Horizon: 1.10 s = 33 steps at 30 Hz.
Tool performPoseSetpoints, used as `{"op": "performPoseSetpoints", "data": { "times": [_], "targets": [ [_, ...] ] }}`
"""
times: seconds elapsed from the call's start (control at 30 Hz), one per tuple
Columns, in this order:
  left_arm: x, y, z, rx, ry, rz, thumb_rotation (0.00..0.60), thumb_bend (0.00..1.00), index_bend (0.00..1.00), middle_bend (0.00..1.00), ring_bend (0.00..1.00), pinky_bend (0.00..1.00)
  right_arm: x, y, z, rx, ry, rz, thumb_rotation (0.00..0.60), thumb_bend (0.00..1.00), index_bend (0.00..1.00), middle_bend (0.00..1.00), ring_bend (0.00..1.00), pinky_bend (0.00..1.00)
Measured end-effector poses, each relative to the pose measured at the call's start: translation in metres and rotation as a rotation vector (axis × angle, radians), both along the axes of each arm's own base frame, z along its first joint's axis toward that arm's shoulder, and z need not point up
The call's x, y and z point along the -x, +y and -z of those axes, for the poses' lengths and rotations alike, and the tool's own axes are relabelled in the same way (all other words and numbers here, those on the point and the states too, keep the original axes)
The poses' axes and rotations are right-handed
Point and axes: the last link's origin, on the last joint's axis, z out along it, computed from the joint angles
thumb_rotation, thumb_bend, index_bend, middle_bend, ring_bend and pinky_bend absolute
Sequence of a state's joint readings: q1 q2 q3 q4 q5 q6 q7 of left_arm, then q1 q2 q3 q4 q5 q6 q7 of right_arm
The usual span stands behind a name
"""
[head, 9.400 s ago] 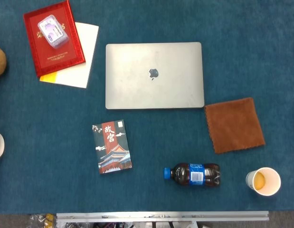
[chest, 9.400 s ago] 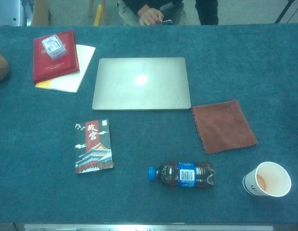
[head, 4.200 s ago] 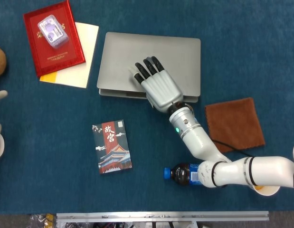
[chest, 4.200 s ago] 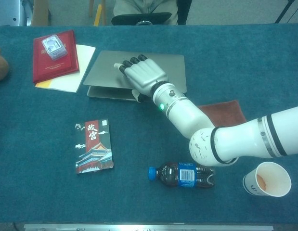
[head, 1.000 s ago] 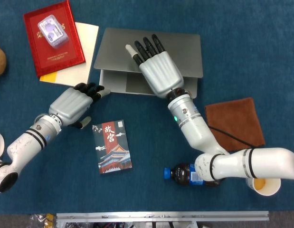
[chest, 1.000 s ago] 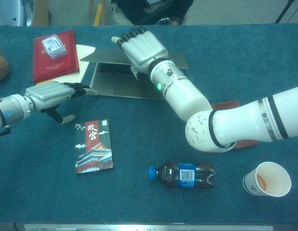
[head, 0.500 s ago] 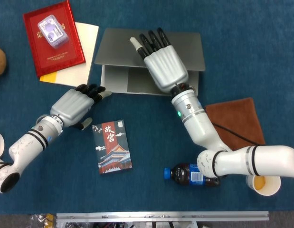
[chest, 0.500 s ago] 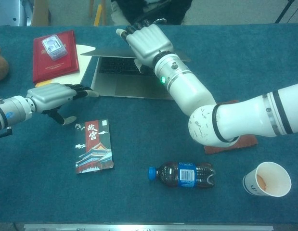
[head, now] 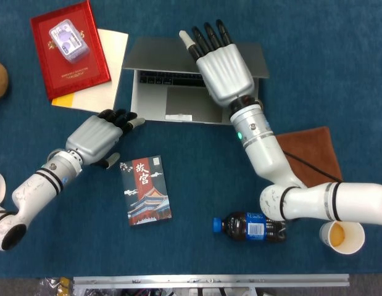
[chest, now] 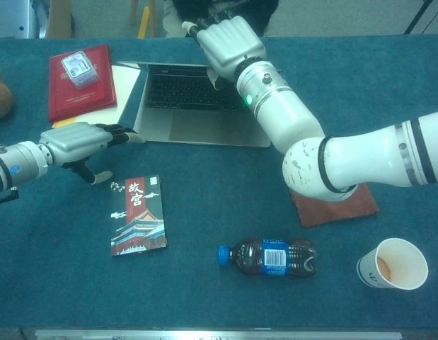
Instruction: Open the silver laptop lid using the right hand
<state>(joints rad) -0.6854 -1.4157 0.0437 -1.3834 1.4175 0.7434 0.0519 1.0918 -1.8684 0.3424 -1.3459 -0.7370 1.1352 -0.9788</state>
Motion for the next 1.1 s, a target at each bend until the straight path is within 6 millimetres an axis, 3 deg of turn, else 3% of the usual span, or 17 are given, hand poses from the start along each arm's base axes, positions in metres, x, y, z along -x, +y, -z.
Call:
{"op": "performPoseSetpoints", "data": {
  "times": [0.93, 1.1],
  "targets": [
    [0.001, 0.001, -0.002, -0.013, 0.0, -0.023, 0.594, 0.41, 0.06, 0.06, 0.03, 0.07, 0.023, -0.055, -0.04, 0.161, -0.006, 0.103, 0.6, 0.48, 0.0, 0.09, 0.0, 0.0],
    [0.001, 0.001, -0.003, -0.016, 0.001, -0.026, 0.594, 0.41, 0.06, 0.06, 0.03, 0.07, 0.026, -0.066, -0.043, 0.188, -0.002, 0.121, 0.6, 0.42, 0.0, 0.09, 0.0, 0.0]
  ]
}}
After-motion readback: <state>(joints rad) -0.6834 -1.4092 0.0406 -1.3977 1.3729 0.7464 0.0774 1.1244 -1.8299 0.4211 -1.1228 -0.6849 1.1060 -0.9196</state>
